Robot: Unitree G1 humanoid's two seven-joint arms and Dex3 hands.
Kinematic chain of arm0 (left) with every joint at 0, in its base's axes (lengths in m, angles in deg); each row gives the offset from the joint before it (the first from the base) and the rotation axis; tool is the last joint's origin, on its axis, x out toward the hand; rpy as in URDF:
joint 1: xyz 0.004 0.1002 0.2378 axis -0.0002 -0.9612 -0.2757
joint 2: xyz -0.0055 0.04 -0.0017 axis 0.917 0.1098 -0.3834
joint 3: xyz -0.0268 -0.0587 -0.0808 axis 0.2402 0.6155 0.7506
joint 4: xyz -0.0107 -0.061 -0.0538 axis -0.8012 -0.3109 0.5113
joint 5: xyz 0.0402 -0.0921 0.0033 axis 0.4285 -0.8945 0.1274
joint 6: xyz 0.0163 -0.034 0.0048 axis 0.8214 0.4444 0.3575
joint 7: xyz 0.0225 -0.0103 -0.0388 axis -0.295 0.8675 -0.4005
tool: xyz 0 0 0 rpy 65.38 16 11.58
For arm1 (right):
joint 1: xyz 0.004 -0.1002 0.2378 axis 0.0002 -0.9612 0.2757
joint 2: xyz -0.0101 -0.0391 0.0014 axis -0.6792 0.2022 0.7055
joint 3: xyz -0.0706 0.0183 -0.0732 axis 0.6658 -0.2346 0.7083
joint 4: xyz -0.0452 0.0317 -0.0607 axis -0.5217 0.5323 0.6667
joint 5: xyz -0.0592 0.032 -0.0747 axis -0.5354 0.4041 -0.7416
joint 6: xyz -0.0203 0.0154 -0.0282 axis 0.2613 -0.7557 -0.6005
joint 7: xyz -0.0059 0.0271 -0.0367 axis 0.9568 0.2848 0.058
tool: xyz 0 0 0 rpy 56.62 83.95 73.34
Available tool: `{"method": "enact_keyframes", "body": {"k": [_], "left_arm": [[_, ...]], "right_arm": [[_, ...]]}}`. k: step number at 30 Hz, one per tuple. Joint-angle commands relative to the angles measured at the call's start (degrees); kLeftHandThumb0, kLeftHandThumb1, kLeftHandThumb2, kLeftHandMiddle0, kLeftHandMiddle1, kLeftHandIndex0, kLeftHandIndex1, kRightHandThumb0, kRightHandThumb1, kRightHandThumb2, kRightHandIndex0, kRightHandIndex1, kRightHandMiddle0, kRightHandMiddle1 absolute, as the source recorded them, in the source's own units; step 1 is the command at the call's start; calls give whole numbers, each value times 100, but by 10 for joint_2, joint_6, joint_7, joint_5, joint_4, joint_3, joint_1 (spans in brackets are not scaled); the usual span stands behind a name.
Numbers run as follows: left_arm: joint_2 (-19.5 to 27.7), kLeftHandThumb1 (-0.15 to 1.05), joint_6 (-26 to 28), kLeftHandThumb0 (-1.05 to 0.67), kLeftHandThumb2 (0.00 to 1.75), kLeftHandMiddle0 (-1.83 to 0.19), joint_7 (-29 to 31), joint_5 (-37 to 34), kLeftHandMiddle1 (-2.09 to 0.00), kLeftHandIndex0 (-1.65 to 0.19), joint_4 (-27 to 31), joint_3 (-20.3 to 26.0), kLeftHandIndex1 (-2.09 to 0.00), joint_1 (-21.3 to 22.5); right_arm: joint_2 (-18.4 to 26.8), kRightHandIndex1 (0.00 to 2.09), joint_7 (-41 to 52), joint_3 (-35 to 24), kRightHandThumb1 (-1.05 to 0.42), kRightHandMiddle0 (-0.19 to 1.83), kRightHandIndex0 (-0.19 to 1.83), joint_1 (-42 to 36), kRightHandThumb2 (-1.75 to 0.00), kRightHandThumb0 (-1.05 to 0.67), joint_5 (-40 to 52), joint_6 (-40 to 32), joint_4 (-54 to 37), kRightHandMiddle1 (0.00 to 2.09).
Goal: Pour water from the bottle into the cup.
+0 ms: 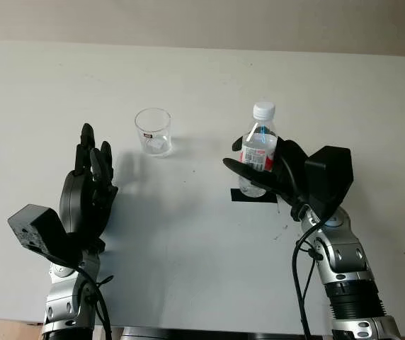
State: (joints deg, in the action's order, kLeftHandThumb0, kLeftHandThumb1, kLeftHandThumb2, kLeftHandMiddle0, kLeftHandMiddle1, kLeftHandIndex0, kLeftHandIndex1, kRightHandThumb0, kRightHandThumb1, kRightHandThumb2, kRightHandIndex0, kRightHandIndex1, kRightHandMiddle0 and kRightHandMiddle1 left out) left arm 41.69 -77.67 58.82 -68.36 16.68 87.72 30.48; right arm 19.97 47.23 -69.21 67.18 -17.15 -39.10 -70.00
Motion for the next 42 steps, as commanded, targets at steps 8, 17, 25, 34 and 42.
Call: {"method": "enact_keyframes", "body": {"k": [8, 17, 25, 34, 42], "left_arm": [[8, 105, -2, -76, 73, 8, 7, -6, -5, 15, 5, 5, -5, -6], [9, 105, 4, -76, 73, 9, 7, -6, -5, 14, 7, 7, -6, -5], [7, 105, 9, -76, 73, 8, 5, -6, -6, 14, 8, 5, -6, -1], [8, 105, 6, -77, 73, 8, 6, -3, -5, 14, 6, 4, -5, 1], [5, 105, 6, -76, 73, 8, 3, -3, -5, 14, 6, 2, -6, 0]], "right_arm": [[-6, 209, 9, -3, -102, 8, 24, -40, -6, -39, 14, 17, 2, 209], [8, 182, 38, -12, -93, -19, -19, -67, -5, -65, 29, 85, 31, 169], [-1, 28, 26, -11, -90, -10, -7, -94, -5, -73, 20, 113, 36, 41], [-19, 0, 30, -23, -88, -19, -19, -92, -5, -78, 48, 154, 71, 2], [-25, 0, 34, -23, -89, -19, -19, -82, -6, -87, 47, 213, 109, 0]]}}
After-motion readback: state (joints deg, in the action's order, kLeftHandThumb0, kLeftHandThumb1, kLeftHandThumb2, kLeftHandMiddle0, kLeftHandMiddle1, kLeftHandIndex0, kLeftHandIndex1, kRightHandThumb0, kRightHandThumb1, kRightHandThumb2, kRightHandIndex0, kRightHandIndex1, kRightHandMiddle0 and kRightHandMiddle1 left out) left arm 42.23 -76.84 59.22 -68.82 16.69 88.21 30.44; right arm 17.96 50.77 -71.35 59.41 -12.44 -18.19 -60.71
